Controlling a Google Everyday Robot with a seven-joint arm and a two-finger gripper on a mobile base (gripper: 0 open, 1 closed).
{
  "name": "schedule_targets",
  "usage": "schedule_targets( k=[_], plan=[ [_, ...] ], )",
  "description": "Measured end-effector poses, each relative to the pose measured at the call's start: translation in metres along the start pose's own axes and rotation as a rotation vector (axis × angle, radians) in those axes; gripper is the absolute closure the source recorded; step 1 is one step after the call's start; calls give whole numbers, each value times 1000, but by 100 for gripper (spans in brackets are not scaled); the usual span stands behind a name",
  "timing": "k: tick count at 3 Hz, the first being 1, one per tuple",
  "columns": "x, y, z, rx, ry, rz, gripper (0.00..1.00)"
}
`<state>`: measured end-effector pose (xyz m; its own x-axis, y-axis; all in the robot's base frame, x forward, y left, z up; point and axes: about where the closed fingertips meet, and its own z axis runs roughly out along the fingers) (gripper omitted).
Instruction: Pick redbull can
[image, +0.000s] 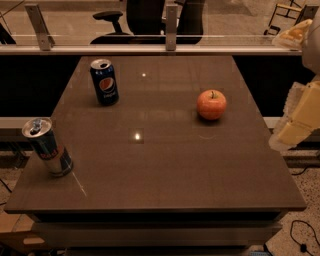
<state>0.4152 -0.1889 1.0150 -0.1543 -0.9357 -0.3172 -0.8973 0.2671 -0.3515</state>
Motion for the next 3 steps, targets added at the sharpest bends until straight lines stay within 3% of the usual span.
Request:
schedule_targets(
  k=[2, 3],
  plan=[
    [-4, 10, 14, -70, -297, -23, 0],
    [-25, 24, 13, -124, -476, -53, 0]
  ],
)
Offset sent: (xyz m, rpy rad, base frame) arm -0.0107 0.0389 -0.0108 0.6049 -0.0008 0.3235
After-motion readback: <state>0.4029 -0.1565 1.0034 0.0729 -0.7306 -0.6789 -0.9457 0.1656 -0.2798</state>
